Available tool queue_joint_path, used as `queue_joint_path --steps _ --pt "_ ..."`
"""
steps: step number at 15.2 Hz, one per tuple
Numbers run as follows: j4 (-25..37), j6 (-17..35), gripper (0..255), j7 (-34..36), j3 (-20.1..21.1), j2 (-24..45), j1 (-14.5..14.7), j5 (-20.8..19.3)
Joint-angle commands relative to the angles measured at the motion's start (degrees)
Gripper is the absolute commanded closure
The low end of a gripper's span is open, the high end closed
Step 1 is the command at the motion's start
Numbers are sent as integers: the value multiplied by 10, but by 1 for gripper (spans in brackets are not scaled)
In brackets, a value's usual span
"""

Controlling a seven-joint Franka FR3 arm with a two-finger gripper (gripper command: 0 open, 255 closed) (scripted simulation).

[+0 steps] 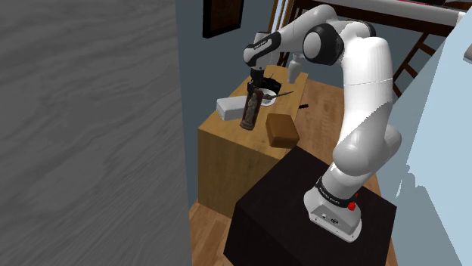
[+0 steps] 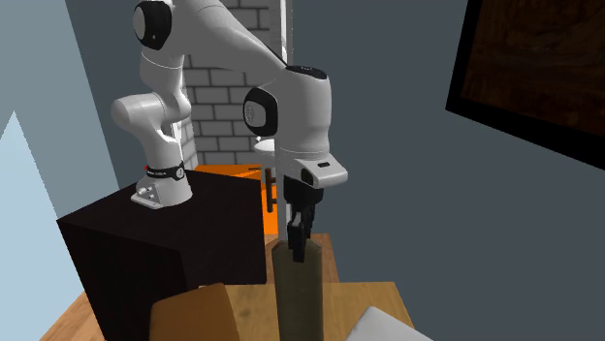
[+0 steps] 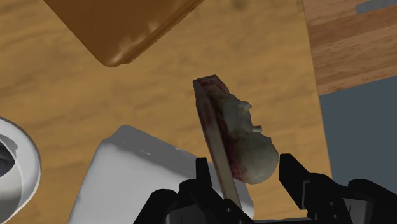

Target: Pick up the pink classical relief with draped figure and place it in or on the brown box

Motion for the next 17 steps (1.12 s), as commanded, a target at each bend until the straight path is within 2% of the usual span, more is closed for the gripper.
queue_joint_path --steps 1,6,17 --pt "0 0 255 0 0 0 0 0" --pt "0 0 255 0 0 0 0 0" --pt "27 -66 255 3 -5 -40 3 -9"
